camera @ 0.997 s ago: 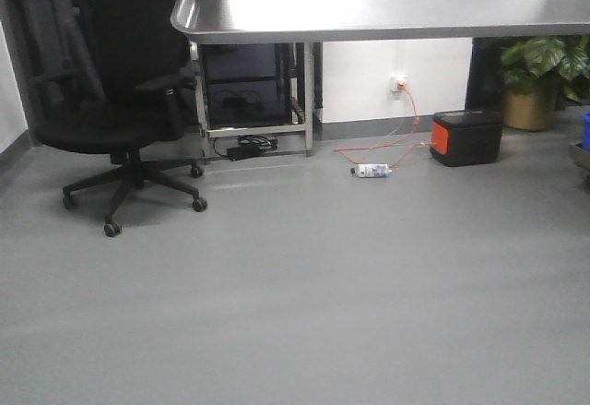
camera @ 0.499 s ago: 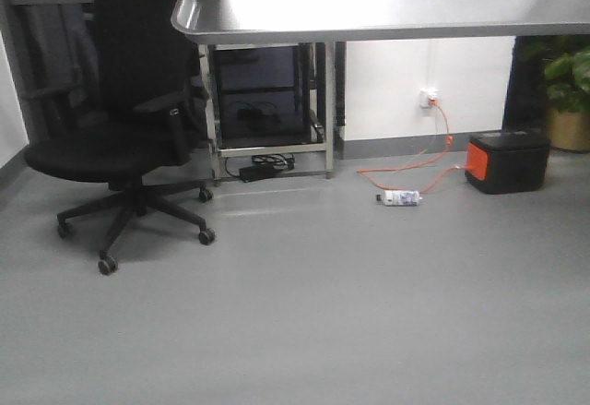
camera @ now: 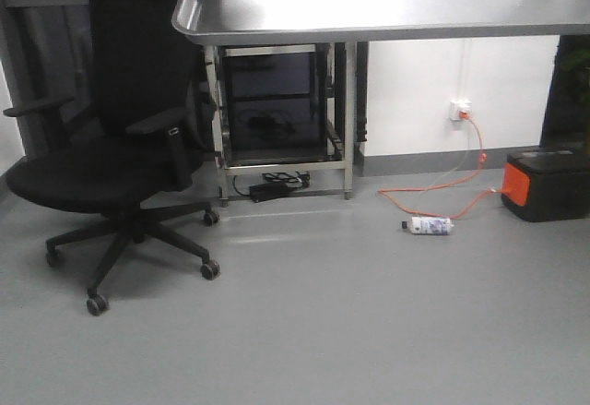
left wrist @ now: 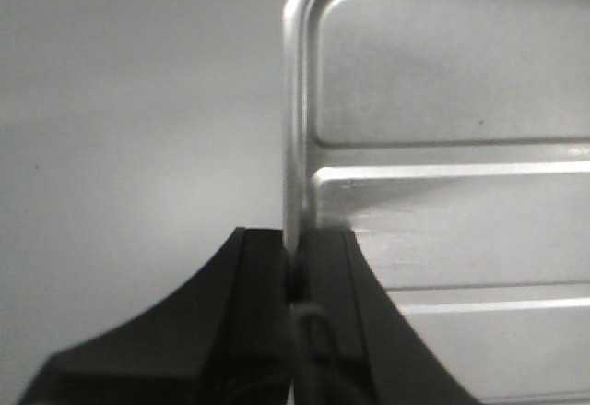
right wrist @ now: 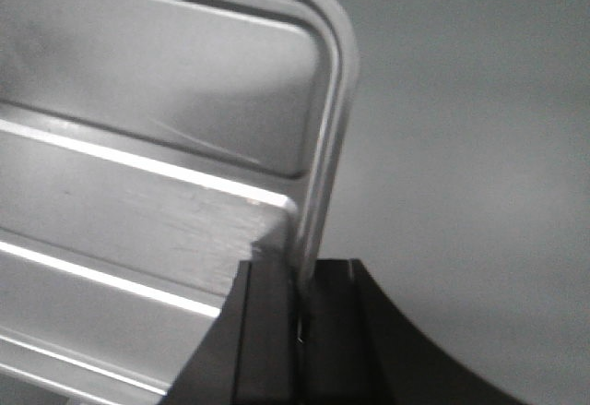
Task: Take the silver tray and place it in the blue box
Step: 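Turn the base toward the shelf of blue bins carrying the tray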
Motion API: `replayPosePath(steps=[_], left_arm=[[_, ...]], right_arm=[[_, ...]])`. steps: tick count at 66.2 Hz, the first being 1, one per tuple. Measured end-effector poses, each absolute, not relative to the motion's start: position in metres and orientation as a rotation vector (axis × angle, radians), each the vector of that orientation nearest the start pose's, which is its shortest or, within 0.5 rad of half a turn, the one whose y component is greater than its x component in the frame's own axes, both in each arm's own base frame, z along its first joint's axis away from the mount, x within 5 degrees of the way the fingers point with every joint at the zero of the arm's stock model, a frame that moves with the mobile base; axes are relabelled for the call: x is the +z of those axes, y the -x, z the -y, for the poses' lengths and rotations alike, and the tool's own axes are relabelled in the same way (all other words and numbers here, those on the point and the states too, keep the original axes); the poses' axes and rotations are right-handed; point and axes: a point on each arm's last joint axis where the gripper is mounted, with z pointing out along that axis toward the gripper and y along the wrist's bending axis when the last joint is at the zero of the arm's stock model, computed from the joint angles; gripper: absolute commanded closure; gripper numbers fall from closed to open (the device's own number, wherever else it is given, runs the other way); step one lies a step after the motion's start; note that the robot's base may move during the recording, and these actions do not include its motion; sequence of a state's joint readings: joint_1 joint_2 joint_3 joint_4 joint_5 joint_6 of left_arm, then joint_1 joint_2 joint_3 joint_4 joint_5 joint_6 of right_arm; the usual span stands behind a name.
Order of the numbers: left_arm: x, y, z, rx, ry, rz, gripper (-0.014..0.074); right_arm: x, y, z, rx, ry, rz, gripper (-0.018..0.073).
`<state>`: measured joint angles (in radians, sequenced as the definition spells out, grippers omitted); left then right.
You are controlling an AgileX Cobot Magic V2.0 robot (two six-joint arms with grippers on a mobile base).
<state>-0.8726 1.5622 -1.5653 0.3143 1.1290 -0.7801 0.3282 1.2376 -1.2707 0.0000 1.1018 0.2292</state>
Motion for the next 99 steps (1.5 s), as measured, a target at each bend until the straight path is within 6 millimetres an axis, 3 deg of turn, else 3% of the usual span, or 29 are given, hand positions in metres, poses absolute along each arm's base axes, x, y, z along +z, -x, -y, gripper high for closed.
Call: replayPosePath(steps=[99], left_arm=[[0.376, -0.2316, 0.2365, -0.236, -0.189, -2.534, 0.0701]], right_arm=[[0.3787, -0.2281, -0.0777, 0.214, 0.127, -2.564, 0.0501]])
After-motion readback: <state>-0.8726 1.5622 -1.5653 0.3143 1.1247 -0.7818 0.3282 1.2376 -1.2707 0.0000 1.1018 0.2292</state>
